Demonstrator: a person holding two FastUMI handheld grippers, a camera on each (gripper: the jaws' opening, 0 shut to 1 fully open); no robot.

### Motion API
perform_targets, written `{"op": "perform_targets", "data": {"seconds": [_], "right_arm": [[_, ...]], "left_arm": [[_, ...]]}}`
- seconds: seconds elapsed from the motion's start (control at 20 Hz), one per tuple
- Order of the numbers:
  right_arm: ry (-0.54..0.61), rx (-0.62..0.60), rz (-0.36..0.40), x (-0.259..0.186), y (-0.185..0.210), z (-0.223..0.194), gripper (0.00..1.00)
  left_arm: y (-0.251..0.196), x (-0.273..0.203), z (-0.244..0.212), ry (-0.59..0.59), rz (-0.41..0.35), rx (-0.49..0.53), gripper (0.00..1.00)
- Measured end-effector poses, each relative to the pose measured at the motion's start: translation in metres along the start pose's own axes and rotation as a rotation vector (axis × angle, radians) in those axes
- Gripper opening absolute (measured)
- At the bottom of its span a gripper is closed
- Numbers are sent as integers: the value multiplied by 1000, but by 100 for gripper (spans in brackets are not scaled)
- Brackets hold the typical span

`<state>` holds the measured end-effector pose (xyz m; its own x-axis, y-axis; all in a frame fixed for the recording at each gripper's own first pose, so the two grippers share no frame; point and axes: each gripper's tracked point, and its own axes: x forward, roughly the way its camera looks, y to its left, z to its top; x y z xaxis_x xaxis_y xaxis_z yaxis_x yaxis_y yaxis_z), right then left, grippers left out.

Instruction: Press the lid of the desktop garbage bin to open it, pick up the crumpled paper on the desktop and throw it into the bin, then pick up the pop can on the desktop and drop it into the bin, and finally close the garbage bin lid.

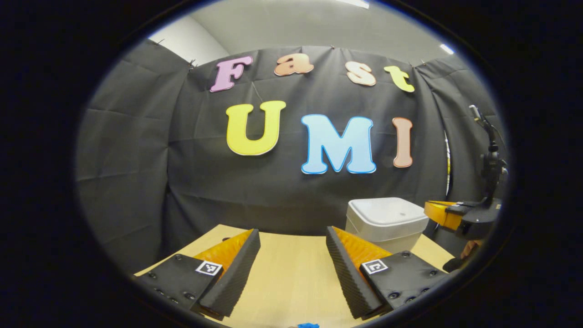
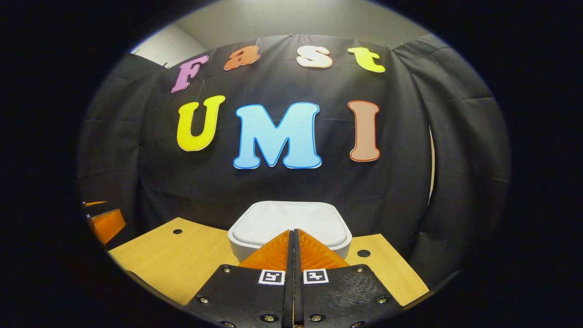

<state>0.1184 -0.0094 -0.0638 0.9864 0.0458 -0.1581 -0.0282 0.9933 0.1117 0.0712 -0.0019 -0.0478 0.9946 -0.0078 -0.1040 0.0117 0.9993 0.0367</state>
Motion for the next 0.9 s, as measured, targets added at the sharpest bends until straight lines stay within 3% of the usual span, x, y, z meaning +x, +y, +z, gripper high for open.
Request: {"op": "perform_targets", "data": {"seconds": [0.9], "right_arm": [[124, 1, 16, 47, -8, -25, 1]], "left_arm": [[7, 0, -4, 2, 13, -16, 96]]}}
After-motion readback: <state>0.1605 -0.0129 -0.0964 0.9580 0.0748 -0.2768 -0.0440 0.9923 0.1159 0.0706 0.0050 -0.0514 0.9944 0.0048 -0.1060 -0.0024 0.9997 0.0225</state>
